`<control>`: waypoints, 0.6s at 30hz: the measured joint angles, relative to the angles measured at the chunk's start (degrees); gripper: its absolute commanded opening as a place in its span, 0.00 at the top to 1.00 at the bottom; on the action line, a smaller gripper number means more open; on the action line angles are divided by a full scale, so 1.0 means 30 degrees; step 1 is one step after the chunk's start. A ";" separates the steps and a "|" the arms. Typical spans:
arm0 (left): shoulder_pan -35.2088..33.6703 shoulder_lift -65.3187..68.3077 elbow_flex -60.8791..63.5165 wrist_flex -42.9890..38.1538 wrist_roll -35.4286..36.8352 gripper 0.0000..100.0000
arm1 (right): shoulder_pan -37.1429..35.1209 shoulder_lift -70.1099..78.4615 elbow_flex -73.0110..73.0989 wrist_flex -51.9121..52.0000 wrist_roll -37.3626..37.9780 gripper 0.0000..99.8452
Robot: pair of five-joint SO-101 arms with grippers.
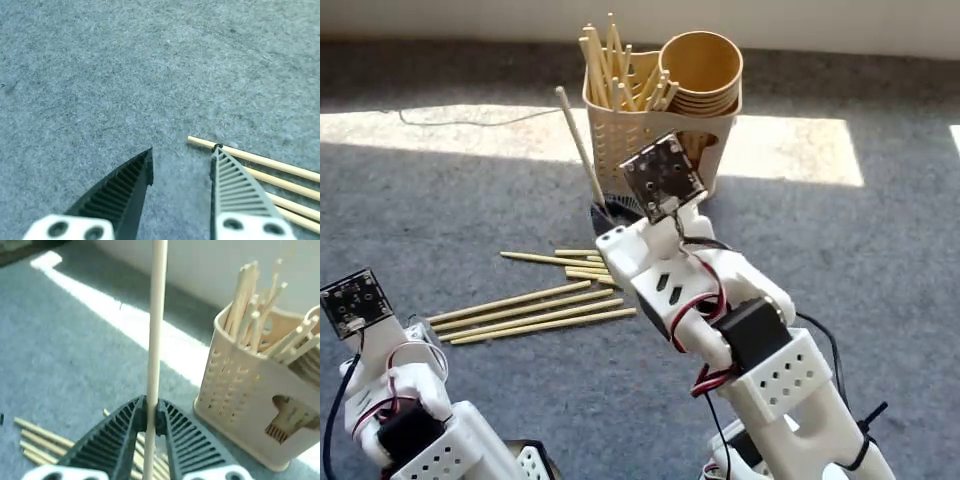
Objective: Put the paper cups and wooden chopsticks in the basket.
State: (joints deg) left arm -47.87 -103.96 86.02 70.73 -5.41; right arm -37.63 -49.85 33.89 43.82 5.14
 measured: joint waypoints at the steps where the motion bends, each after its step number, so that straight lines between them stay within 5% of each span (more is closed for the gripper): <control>1: 0.0000 0.0000 0.0000 0.0000 0.0000 0.81 | 0.0176 -0.0117 0.0000 -0.0850 0.0000 0.99; 18: 0.0000 0.0059 0.0234 0.0000 0.0000 0.81 | 0.3429 0.0703 -0.0205 -1.5414 0.0000 0.99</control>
State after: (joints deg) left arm -47.87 -103.78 86.73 70.73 -5.41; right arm -27.34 -47.74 33.27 -2.42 5.14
